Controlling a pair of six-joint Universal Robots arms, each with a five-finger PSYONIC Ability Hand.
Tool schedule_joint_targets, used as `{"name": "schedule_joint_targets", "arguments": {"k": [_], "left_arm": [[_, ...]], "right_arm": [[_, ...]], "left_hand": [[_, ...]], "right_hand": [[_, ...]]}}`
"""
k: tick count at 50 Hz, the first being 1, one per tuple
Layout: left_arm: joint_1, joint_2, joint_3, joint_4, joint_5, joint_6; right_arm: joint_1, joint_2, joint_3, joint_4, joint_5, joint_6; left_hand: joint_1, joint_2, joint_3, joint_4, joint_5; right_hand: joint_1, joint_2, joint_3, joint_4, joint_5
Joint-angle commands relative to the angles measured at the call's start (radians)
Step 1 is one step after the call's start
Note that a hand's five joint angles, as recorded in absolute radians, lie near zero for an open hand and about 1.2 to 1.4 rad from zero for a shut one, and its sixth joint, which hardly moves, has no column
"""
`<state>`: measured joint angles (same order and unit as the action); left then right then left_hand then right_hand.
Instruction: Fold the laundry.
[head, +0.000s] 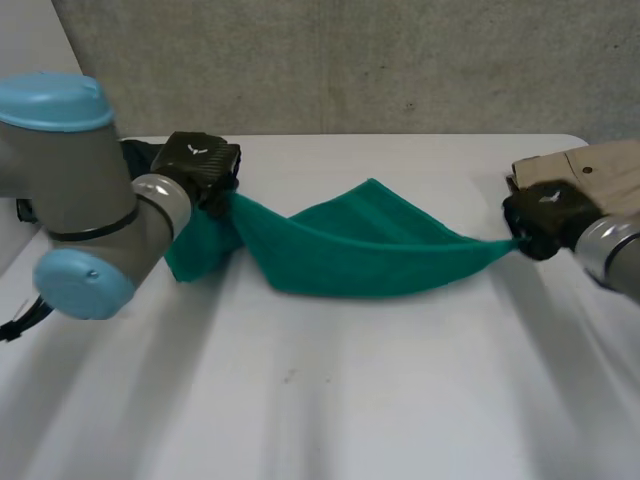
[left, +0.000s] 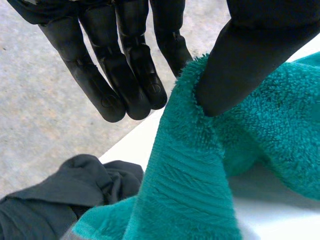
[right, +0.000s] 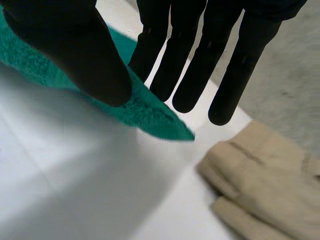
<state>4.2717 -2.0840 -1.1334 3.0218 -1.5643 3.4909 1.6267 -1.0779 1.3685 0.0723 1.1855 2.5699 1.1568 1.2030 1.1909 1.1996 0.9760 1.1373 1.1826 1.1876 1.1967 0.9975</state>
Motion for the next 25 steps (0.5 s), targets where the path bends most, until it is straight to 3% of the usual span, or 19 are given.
{"name": "schedule_joint_targets", "arguments": {"k": [1,6,12,20,25], "left_arm": [[0.007,0.221,-0.049,-0.126,0.073,-0.007],[0.01,0.335,0.023,-0.172,0.122,-0.039],[0.031,0.303,0.057,-0.173,0.101,-0.079],[0.028,-0.009,0.095,-0.161,0.083,0.042],[0.03,-0.206,0.274,-0.043,0.063,0.14]], "right_arm": [[-0.08,-0.155,-0.205,0.358,-0.001,-0.054],[-0.087,-0.21,-0.38,0.52,0.083,-0.014],[-0.068,-0.218,-0.39,0.581,0.109,0.0],[0.084,-0.034,-0.371,0.595,0.18,-0.099],[0.151,0.119,-0.498,0.454,0.293,-0.083]], "left_hand": [[0.24,0.193,0.205,0.197,0.246],[0.24,0.193,0.205,0.197,0.246],[0.24,0.193,0.205,0.197,0.246],[0.24,0.193,0.205,0.197,0.246],[0.24,0.193,0.205,0.197,0.246]], "right_hand": [[0.259,0.214,0.209,0.2,0.224],[0.259,0.214,0.209,0.2,0.224],[0.259,0.214,0.209,0.2,0.224],[0.259,0.214,0.209,0.2,0.224],[0.259,0.214,0.209,0.2,0.224]]}}
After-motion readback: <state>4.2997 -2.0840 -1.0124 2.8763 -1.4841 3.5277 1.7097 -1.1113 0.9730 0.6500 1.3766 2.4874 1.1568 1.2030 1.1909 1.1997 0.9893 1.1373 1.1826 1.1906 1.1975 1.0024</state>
